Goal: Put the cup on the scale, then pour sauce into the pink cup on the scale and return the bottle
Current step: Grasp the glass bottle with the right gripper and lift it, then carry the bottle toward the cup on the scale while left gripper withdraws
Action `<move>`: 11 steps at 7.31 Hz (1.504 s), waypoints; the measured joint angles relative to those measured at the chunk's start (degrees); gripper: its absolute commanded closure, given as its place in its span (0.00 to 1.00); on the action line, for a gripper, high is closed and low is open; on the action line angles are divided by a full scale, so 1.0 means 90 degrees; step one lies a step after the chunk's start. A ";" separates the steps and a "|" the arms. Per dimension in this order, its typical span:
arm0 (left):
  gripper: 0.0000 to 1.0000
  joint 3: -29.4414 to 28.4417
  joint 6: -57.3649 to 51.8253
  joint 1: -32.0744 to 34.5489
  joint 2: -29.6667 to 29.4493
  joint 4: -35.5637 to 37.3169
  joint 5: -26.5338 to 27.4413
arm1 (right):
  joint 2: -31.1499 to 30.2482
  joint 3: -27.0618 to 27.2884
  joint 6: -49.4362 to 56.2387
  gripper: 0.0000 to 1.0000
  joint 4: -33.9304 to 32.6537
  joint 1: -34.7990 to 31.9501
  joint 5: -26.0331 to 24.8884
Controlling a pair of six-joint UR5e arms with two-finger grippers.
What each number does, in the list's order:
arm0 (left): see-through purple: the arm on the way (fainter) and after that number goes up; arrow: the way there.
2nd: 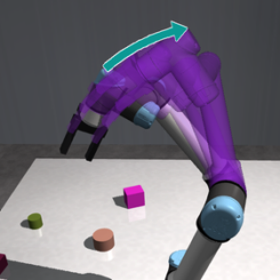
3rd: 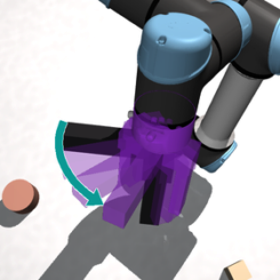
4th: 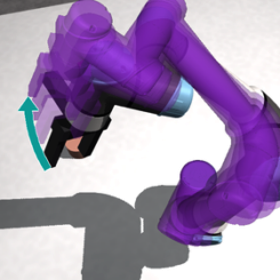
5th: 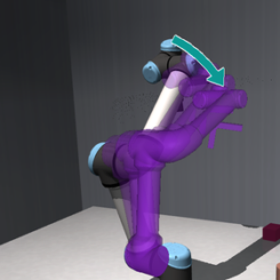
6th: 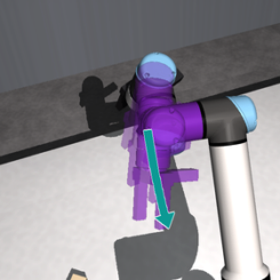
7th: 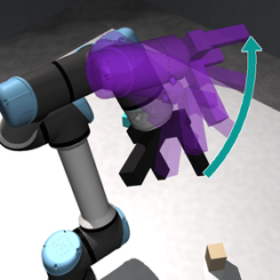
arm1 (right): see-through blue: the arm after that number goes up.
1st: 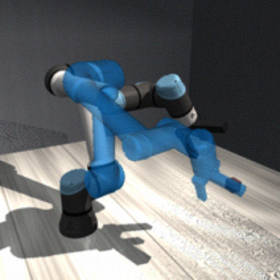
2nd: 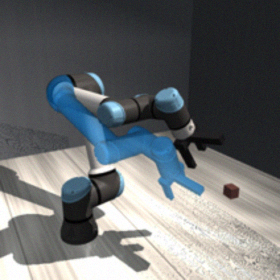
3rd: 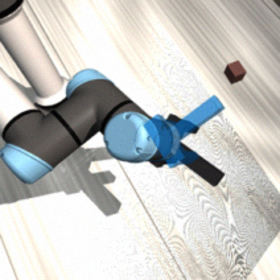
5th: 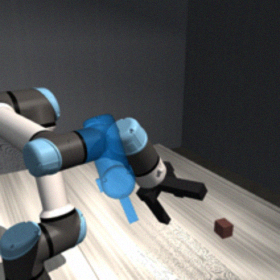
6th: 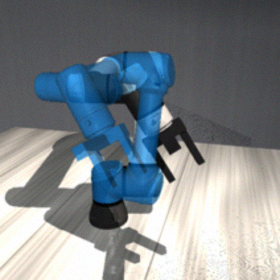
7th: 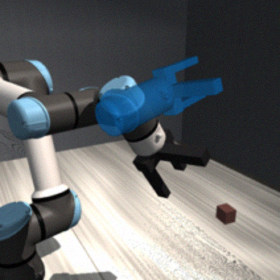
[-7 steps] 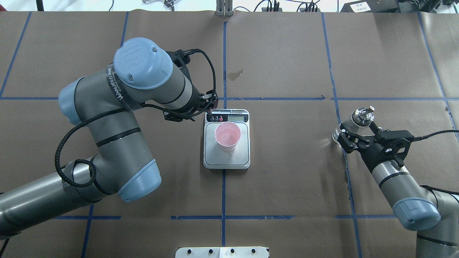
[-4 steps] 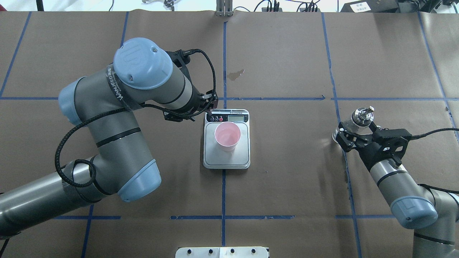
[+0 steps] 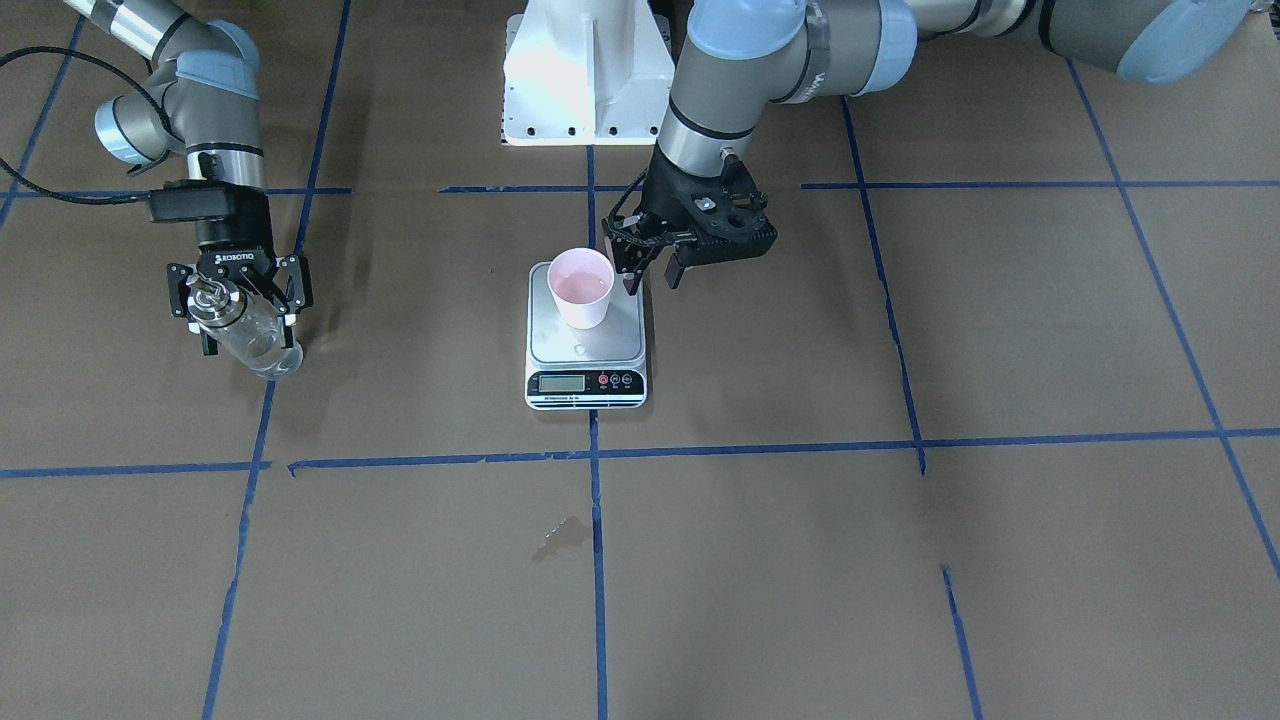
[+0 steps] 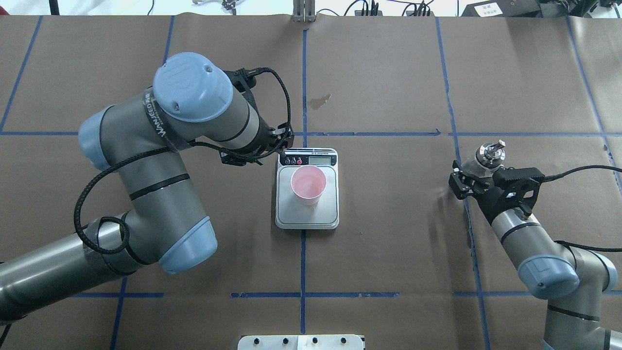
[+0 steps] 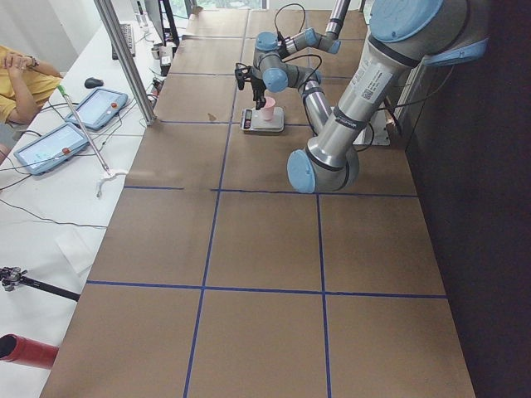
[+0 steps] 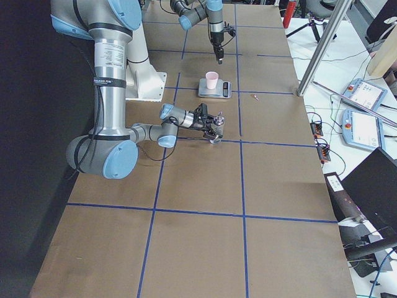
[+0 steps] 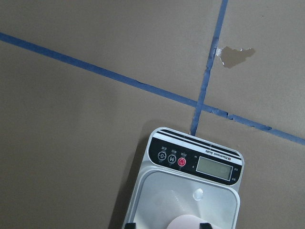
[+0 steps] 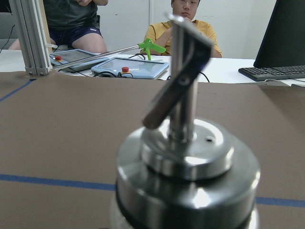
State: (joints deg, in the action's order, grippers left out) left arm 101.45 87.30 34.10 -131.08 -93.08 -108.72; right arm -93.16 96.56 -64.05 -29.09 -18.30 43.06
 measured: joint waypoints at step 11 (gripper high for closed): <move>0.47 0.0061 -0.0041 0.0025 0.0105 -0.0014 -0.0021 | 0.1874 0.0504 0.2064 1.00 -0.1882 -0.0454 -0.0014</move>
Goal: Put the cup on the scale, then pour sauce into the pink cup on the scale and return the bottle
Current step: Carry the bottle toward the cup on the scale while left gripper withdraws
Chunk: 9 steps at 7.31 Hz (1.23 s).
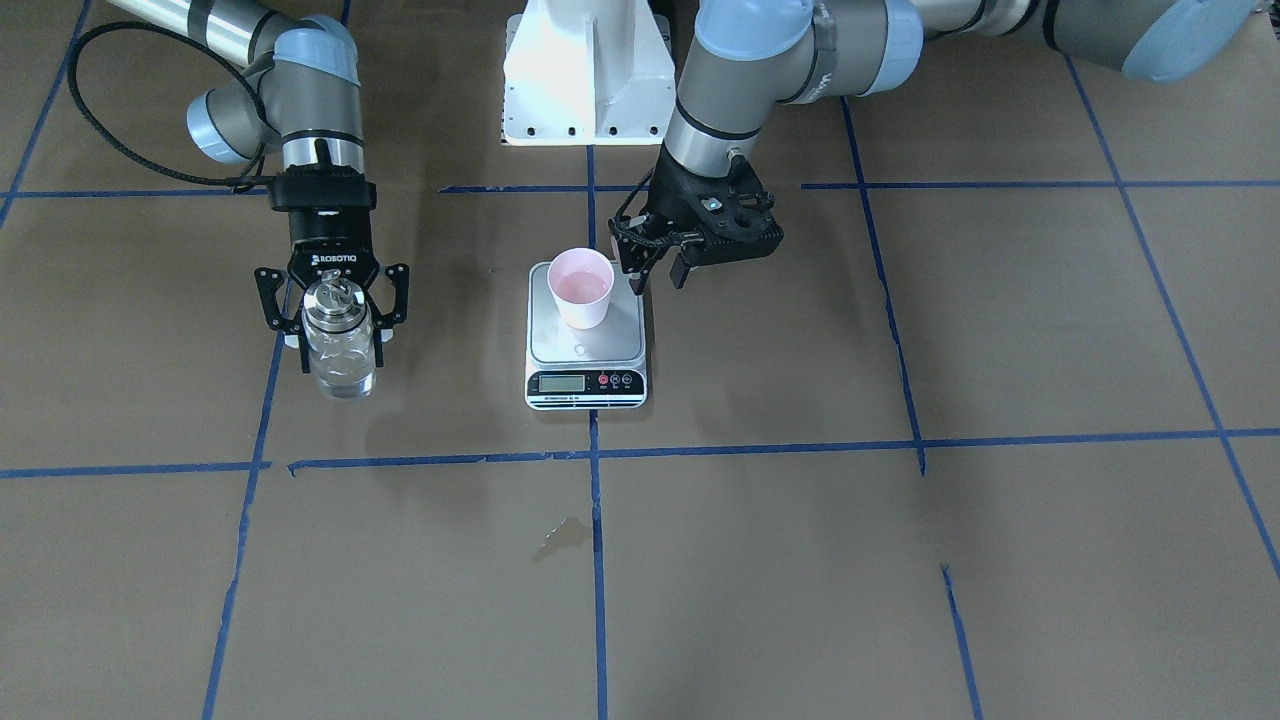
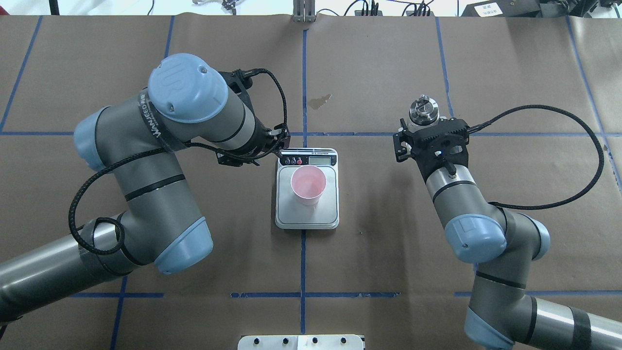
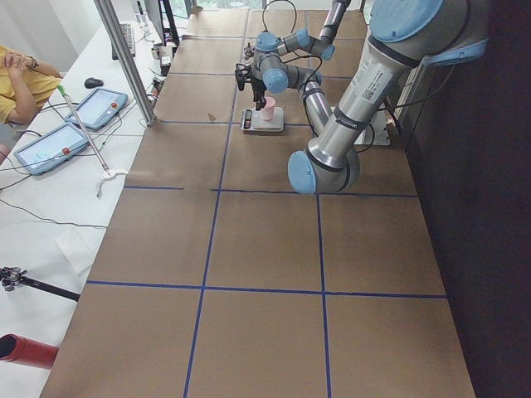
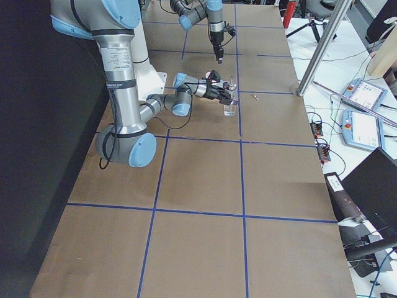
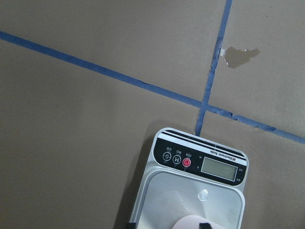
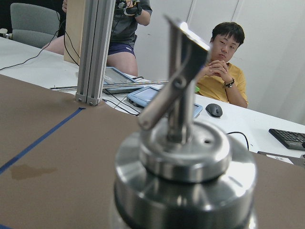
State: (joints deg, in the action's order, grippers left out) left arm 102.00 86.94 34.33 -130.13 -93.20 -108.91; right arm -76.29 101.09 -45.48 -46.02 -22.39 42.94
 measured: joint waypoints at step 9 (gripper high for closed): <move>0.46 0.0504 -0.3278 0.1819 0.1314 -0.0006 -0.0582 | 0.0755 0.0207 0.2672 1.00 -0.1418 0.0741 -0.1387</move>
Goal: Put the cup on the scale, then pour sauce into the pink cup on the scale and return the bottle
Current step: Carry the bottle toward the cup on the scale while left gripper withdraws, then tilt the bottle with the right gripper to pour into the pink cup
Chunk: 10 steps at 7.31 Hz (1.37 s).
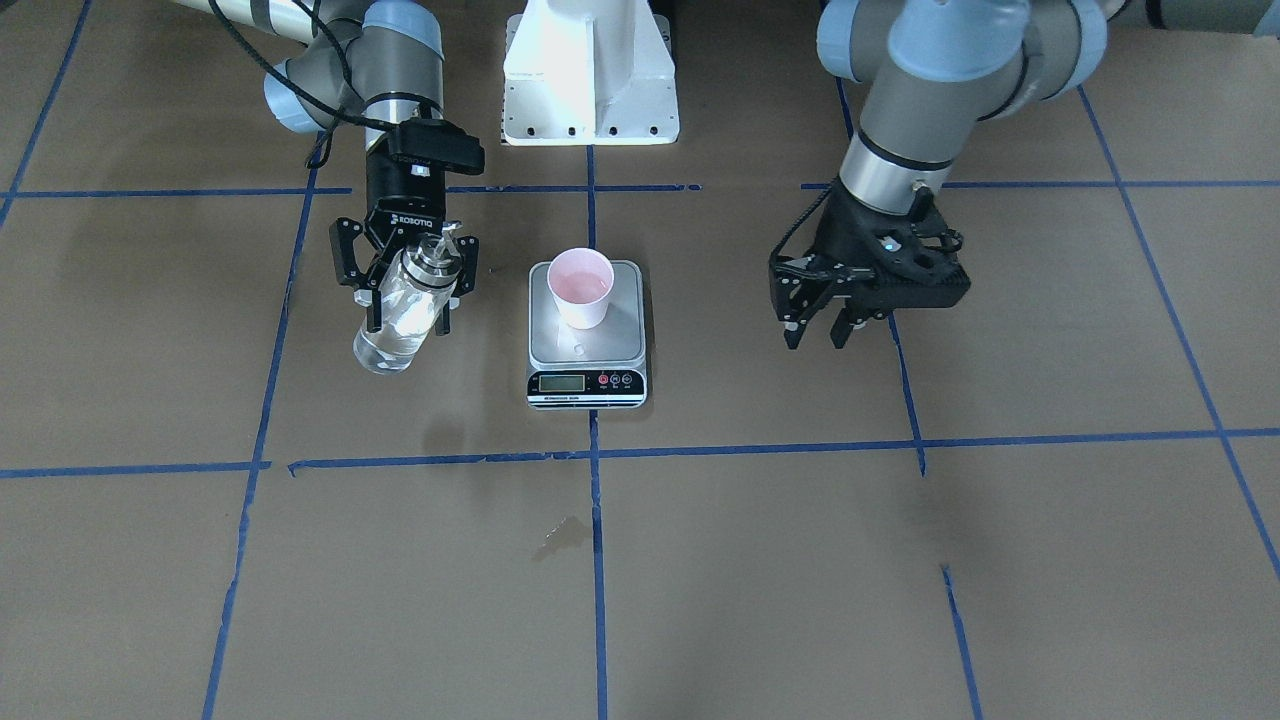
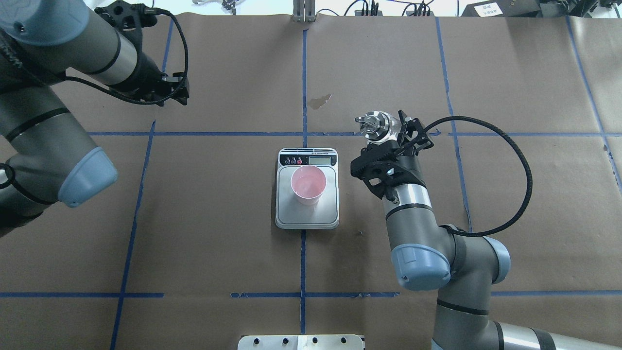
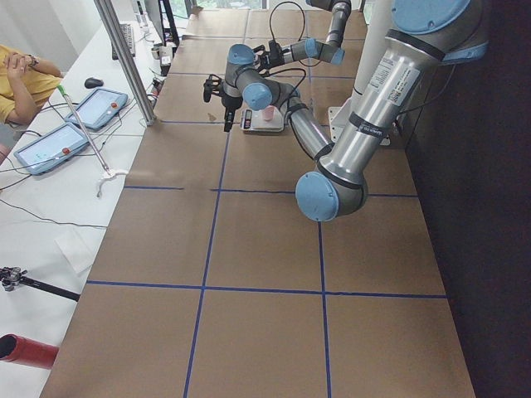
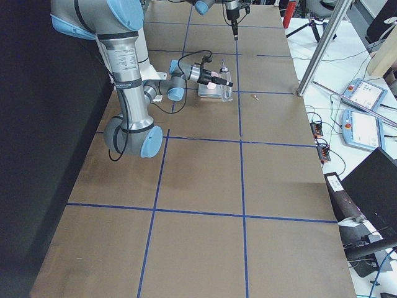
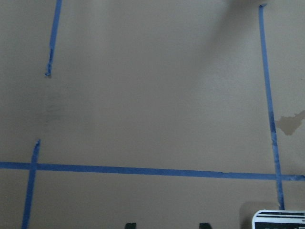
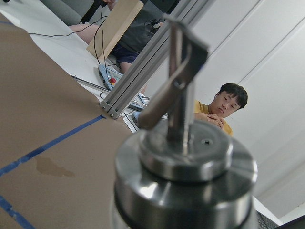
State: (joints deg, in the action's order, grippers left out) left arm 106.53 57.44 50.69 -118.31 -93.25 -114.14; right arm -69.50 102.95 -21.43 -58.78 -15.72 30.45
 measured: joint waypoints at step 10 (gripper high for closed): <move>0.45 0.0165 -0.1606 0.0880 0.0682 0.0009 -0.0189 | 0.0633 -0.0100 0.3766 1.00 -0.3260 0.0424 -0.1128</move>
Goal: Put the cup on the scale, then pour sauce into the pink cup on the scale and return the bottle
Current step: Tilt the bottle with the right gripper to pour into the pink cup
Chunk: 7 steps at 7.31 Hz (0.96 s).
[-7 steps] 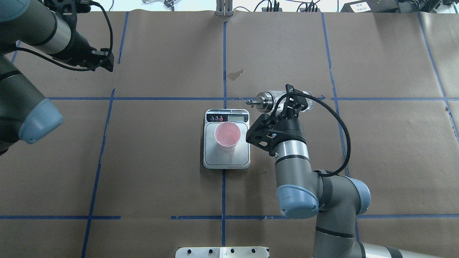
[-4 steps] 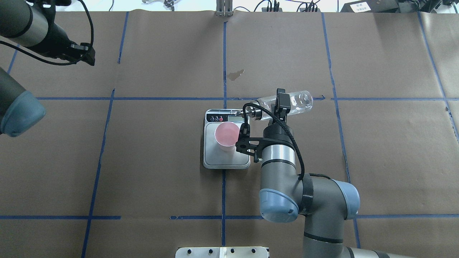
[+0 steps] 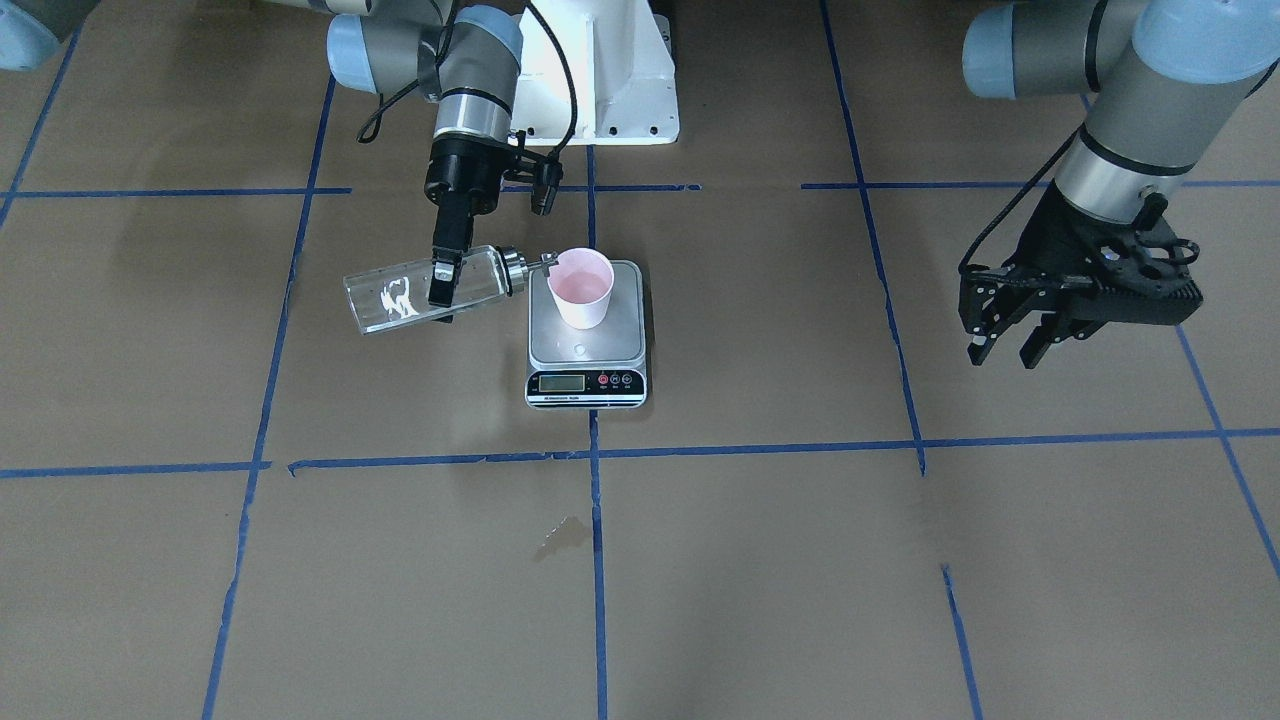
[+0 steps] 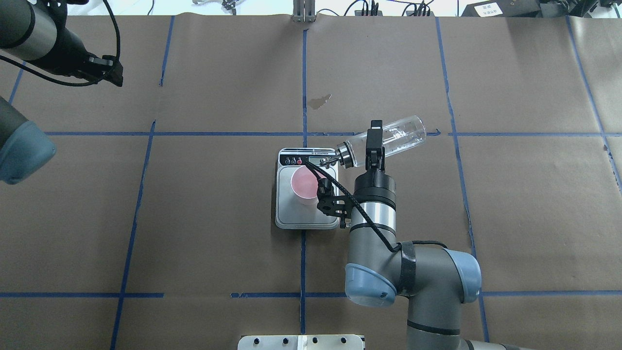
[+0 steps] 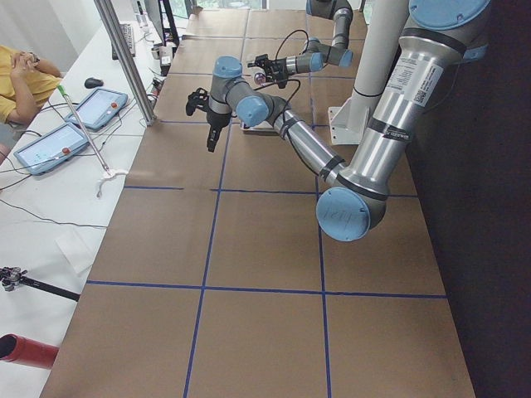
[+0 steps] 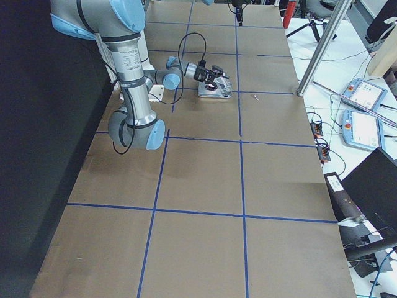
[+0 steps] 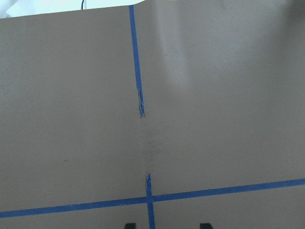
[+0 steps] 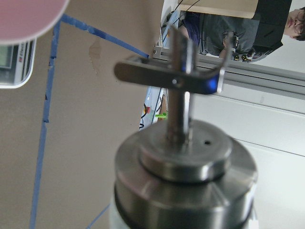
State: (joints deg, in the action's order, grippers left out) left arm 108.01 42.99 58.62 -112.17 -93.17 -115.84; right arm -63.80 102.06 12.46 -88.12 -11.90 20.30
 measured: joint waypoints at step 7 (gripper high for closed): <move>0.45 0.0000 0.0008 0.0001 0.0001 0.0017 0.0000 | 0.0024 -0.0036 0.1085 1.00 -0.0138 0.0054 -0.0481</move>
State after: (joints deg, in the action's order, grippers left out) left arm 108.02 43.06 58.62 -112.16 -93.02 -115.84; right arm -63.58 101.73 22.22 -89.36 -11.41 15.97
